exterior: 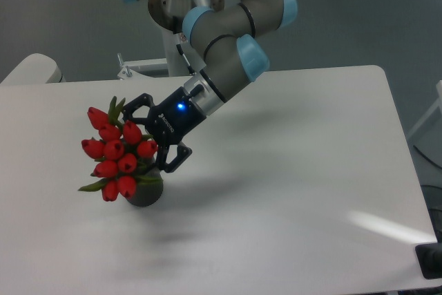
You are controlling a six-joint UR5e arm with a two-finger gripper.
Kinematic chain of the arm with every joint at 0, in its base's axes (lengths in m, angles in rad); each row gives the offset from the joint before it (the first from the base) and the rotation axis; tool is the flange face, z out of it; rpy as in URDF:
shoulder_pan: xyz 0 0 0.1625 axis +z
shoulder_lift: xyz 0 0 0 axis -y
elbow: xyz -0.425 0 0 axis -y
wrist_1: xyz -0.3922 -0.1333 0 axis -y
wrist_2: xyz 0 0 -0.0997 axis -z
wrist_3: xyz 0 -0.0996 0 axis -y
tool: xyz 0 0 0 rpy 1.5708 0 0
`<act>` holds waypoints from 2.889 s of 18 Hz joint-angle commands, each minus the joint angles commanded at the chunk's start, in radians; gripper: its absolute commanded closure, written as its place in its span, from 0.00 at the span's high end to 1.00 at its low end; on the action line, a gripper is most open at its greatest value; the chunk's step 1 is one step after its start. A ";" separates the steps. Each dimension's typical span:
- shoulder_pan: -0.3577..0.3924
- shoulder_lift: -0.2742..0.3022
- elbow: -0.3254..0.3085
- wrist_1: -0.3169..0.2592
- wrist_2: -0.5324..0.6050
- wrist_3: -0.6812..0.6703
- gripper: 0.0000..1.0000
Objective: Insert the flowers into the vase
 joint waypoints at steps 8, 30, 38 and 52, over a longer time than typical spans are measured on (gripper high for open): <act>0.002 0.037 -0.043 0.000 0.012 0.019 1.00; 0.182 0.172 0.026 -0.017 0.325 0.077 1.00; 0.307 0.111 0.155 -0.017 0.473 0.118 1.00; 0.391 0.110 0.354 -0.230 0.942 0.426 1.00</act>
